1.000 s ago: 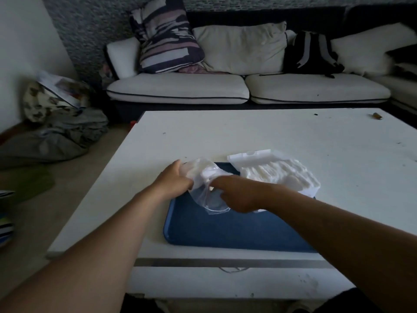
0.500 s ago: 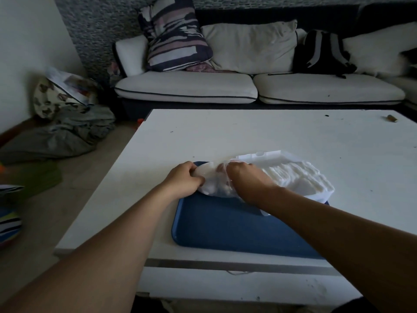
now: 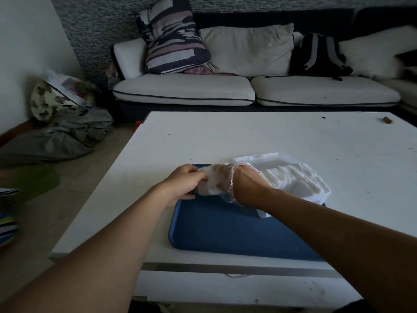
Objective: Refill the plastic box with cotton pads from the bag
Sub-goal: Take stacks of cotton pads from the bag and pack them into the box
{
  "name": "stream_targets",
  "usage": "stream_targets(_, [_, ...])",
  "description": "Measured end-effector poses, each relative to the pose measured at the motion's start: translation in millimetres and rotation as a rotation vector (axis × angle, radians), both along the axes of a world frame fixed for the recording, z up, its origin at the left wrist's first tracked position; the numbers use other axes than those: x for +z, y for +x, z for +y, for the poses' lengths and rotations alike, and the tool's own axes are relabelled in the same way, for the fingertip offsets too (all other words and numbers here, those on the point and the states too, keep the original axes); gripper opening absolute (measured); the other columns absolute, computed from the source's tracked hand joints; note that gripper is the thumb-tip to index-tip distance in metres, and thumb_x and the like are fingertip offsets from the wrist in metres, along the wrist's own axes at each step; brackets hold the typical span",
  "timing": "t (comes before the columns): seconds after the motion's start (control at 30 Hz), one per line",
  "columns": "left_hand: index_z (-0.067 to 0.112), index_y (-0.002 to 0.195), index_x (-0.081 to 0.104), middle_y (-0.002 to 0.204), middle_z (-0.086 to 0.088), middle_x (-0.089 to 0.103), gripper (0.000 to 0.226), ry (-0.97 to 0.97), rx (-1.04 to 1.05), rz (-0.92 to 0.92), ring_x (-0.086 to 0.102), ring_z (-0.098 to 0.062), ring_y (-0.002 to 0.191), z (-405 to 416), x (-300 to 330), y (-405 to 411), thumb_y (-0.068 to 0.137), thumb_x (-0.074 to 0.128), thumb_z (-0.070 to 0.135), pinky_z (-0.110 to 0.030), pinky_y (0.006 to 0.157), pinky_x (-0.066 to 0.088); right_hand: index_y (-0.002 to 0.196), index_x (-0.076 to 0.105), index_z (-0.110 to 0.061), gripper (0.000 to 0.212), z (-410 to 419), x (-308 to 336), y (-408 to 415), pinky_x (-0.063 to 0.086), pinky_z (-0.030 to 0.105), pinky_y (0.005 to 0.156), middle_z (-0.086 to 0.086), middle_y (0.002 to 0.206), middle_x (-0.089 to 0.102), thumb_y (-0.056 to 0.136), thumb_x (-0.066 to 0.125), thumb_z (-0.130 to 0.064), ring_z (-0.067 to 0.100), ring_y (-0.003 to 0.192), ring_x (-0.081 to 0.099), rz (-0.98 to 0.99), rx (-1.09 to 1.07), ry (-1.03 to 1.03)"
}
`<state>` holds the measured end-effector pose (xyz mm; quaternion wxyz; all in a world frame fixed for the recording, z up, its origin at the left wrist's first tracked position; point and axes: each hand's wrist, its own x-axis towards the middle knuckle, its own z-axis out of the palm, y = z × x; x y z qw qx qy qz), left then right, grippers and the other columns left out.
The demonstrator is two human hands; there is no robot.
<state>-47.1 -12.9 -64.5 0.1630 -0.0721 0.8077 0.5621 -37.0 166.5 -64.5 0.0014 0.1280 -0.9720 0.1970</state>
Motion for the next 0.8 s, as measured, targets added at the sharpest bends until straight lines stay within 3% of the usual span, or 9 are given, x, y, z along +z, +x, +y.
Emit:
stream_targets(0.07, [0.014,0.114,0.062,0.122,-0.007,0.057,0.025,0.095,0.01,-0.029,0.057,-0.025,0.114,2,3,0,0.09,0.065,0.02,-0.046,0.088,0.061,0.147,0.04,-0.04,0.068,7,-2,-3,0.042,0.023,0.044,-0.005,0.061,0.057,0.086,0.07,-0.034,0.01,0.046,0.048,0.004,0.058,0.035])
stream_targets(0.13, [0.011,0.118,0.06,0.125,-0.012,0.057,0.028,0.192,0.018,-0.066,0.061,-0.032,0.114,4,6,1,0.092,0.063,0.021,-0.047,0.087,0.061,0.152,0.032,-0.039,0.073,9,-4,-5,0.045,0.027,0.047,-0.002,0.061,0.059,0.089,0.067,-0.038,0.009,0.046,0.046,0.022,0.093,0.076])
stream_targets(0.27, [0.012,0.125,0.057,0.123,-0.017,0.061,0.029,0.274,0.014,-0.114,0.067,-0.034,0.108,10,8,2,0.102,0.051,0.029,-0.047,0.091,0.06,0.14,0.042,-0.042,0.068,8,3,-9,0.055,0.032,0.053,0.001,0.083,0.068,0.082,0.075,-0.027,0.013,0.058,0.056,-0.036,0.068,0.049])
stream_targets(0.43, [0.012,0.12,0.057,0.124,-0.016,0.061,0.025,0.236,0.065,-0.102,0.066,-0.035,0.108,16,4,2,0.104,0.053,0.029,-0.047,0.081,0.063,0.125,0.054,-0.031,0.057,3,14,-8,0.058,0.034,0.066,-0.001,0.104,0.059,0.075,0.079,-0.016,0.023,0.079,0.063,-0.141,0.035,0.092])
stream_targets(0.5, [0.011,0.118,0.057,0.124,-0.015,0.06,0.021,0.234,0.082,-0.107,0.064,-0.035,0.109,17,3,2,0.103,0.055,0.026,-0.048,0.08,0.063,0.122,0.059,-0.029,0.05,4,14,-5,0.052,0.03,0.06,-0.003,0.101,0.057,0.077,0.078,-0.017,0.022,0.075,0.062,-0.151,0.01,0.077])
stream_targets(0.6, [0.01,0.117,0.058,0.123,-0.014,0.057,0.019,0.26,0.121,-0.101,0.062,-0.034,0.111,17,2,1,0.102,0.058,0.021,-0.052,0.085,0.061,0.132,0.058,-0.036,0.059,6,9,-2,0.049,0.025,0.055,-0.01,0.084,0.057,0.079,0.081,-0.02,0.014,0.067,0.063,-0.15,-0.039,-0.089])
stream_targets(0.7, [0.01,0.116,0.059,0.122,-0.012,0.058,0.019,0.271,0.158,-0.075,0.062,-0.031,0.11,20,0,-1,0.1,0.062,0.02,-0.051,0.085,0.061,0.128,0.062,-0.033,0.053,5,11,0,0.057,0.031,0.073,-0.005,0.097,0.062,0.08,0.081,-0.023,0.02,0.08,0.067,-0.175,-0.051,-0.116])
stream_targets(0.8, [0.01,0.118,0.058,0.119,-0.011,0.061,0.019,0.266,0.216,-0.027,0.064,-0.027,0.105,25,-1,-4,0.101,0.06,0.016,-0.045,0.079,0.062,0.106,0.063,-0.024,0.024,5,21,9,0.056,0.037,0.083,0.003,0.094,0.061,0.086,0.075,-0.023,0.024,0.08,0.064,-0.195,0.019,-0.095])
